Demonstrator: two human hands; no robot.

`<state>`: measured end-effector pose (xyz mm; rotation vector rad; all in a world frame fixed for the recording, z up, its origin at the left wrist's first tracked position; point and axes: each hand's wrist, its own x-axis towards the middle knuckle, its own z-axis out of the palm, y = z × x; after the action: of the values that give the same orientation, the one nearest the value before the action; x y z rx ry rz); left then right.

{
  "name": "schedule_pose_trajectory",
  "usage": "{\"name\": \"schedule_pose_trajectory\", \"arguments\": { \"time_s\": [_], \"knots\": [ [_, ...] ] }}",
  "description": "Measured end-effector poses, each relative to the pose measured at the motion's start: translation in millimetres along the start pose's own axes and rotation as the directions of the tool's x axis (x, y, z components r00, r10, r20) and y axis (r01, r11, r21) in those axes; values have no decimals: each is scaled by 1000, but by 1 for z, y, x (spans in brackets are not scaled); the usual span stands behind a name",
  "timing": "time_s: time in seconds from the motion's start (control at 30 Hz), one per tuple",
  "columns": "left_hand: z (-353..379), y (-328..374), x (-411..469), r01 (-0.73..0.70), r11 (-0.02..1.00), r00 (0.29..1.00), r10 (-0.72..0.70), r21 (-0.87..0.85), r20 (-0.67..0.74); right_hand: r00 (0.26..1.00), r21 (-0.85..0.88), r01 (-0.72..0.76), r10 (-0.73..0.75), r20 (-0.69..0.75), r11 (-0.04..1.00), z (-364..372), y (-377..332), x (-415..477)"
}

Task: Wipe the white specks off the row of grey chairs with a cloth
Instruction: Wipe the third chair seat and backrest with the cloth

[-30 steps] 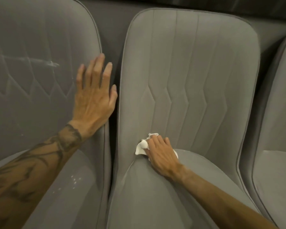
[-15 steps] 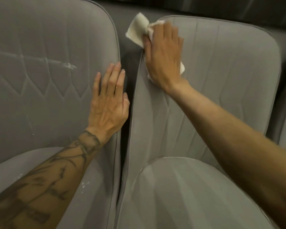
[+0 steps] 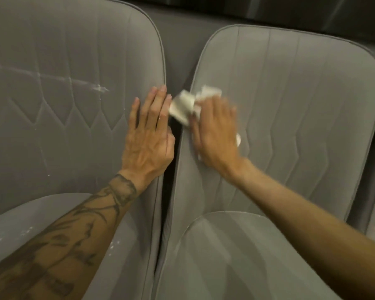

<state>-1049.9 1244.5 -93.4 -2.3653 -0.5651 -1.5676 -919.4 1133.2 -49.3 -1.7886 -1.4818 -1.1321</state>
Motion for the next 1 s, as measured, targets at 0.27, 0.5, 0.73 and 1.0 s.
{"name": "schedule_pose_trajectory", "arguments": {
  "time_s": [0.27,0.5,0.73,1.0],
  "knots": [
    [-1,0,0,0,1000,1000,0,0,14,996,-173,27,-41,-77,985,-11,34,75],
    [0,0,0,-5,1000,1000,5,11,1,999,56,-31,30,24,998,9,-9,-42],
    [-5,3,-1,3,999,998,-6,40,56,979,51,90,-97,179,995,-2,-9,-84],
    [-27,7,-16,-36,996,980,19,81,200,979,101,-71,50,197,992,5,-49,-133]
  ]
}}
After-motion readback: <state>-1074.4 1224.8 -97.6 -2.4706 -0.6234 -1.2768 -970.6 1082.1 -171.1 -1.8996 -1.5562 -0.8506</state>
